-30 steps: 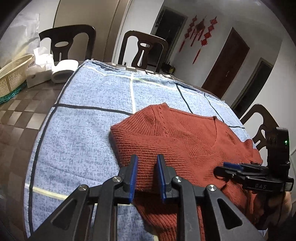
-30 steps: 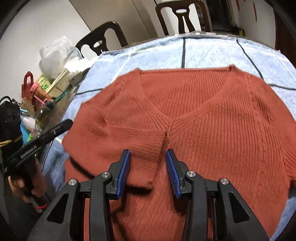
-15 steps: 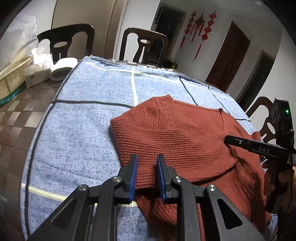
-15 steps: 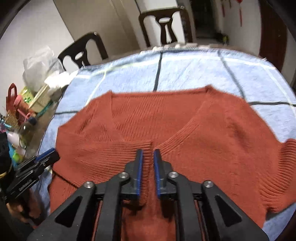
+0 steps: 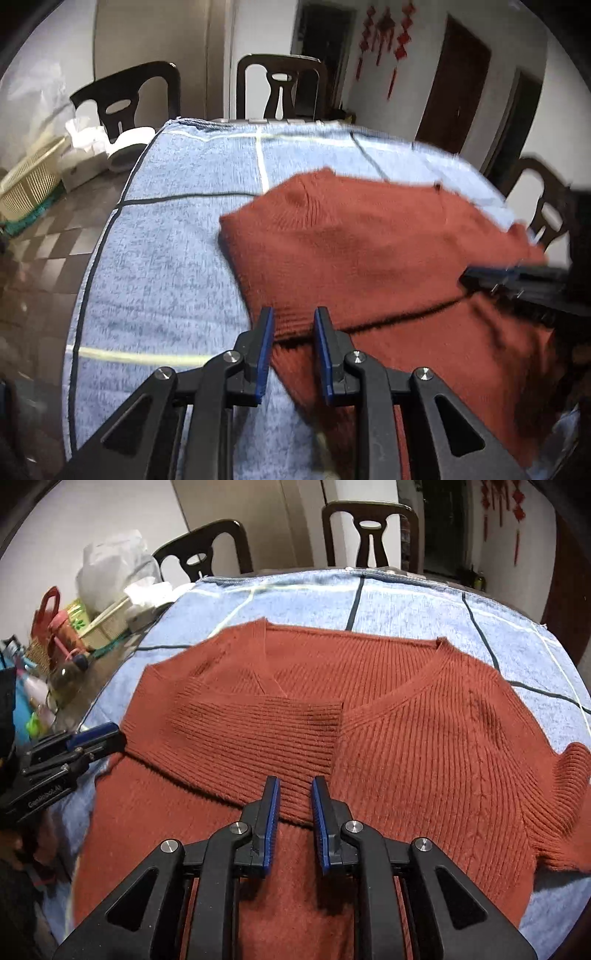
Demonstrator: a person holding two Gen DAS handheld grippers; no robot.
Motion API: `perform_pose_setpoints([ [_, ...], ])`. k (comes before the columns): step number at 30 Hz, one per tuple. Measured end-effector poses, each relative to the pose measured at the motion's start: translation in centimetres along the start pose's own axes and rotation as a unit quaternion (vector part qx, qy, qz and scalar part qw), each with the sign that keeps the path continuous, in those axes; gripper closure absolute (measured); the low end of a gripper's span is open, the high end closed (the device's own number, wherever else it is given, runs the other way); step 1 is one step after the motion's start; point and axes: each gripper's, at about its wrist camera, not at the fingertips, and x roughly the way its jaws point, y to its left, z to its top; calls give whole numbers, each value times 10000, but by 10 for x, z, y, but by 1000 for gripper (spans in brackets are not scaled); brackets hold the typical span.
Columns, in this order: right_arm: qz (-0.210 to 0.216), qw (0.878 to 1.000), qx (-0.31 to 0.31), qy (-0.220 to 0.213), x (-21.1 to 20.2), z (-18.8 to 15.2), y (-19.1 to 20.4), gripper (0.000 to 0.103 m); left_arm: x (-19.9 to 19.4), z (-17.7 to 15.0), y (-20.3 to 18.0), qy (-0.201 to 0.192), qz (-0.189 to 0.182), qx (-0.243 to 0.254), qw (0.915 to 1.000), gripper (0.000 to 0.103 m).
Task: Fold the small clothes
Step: 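Grasp the other sleeve with the right tool and fold it across the body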
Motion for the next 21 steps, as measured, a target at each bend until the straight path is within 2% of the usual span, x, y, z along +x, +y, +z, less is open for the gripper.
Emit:
perform_pose_setpoints([
  [2, 2, 9998, 197, 22, -7, -3, -5, 84, -3, -5, -1, -36, 119, 71, 9999, 77],
  [5, 84, 9989, 396, -248, -31, -15, -16, 81, -15, -12, 4, 101, -12, -184, 9998, 77],
  [9, 49, 9954, 828, -473, -59, -37, -40, 77, -38, -25, 2, -121, 46, -333, 9994, 77],
  [13, 3, 9836, 1649, -732, -85, -65, -85, 77, -53, -31, -8, -286, -34, -445, 9986, 75],
  [16, -159, 9687, 2303, -912, -102, -82, -123, 77, -57, -28, -24, -372, -121, -353, 9986, 67],
  [17, -208, 9597, 2632, -964, -107, -89, -140, 76, -56, -27, -30, -384, -184, -291, 9987, 65],
  [21, -171, 9305, 3470, -1159, -116, -104, -185, 76, -46, -21, -50, -308, -331, -50, 9990, 65],
])
